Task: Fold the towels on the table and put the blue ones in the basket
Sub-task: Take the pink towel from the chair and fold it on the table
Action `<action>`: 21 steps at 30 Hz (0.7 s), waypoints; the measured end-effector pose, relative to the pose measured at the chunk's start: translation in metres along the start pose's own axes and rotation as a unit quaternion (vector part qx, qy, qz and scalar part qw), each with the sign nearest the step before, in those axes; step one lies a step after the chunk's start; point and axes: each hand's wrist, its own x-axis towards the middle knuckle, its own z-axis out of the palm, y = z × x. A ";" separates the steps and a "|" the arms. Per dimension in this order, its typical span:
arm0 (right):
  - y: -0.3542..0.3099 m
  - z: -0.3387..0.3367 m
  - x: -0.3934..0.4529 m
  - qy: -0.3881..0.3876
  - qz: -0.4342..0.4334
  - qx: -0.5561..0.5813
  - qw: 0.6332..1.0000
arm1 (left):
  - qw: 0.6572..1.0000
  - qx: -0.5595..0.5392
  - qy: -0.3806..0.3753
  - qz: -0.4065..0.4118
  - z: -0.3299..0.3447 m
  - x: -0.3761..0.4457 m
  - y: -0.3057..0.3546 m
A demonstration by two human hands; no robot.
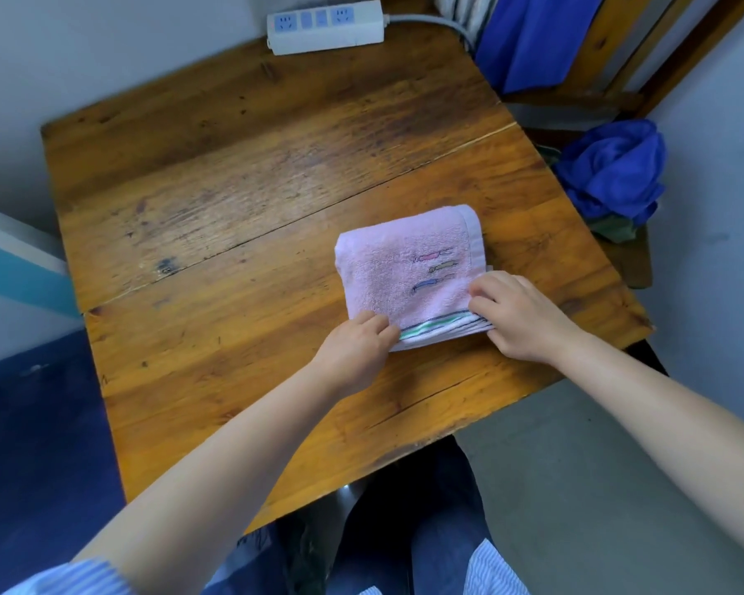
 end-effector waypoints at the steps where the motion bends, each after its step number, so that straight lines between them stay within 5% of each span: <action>1: 0.000 0.000 0.000 -0.009 0.002 0.002 1.000 | 1.000 0.013 -0.018 0.012 0.001 0.000 -0.002; 4: 0.000 -0.004 -0.006 -0.037 0.002 0.000 0.999 | 0.998 -0.019 -0.011 0.051 -0.001 -0.005 -0.001; 7: 0.000 -0.014 0.004 0.028 -0.006 0.015 0.999 | 0.950 -0.186 0.251 -0.001 -0.011 -0.011 -0.004; 9: -0.003 -0.021 0.023 0.108 0.012 0.037 0.993 | 0.865 -0.319 0.338 -0.191 -0.022 -0.004 -0.013; 12: -0.009 -0.026 0.061 0.150 0.062 0.047 0.986 | 0.673 -0.557 0.274 -0.402 -0.042 0.024 -0.033; 13: -0.011 -0.025 0.073 0.118 0.087 0.050 0.988 | 0.650 -0.584 0.247 -0.420 -0.047 0.034 -0.039; 16: -0.010 -0.010 0.099 -0.009 0.110 0.061 0.992 | 0.661 -0.579 0.208 -0.430 -0.054 0.053 -0.045; 21: 0.000 0.011 0.098 -0.080 0.092 0.023 0.992 | 0.662 -0.586 0.166 -0.437 -0.053 0.063 -0.047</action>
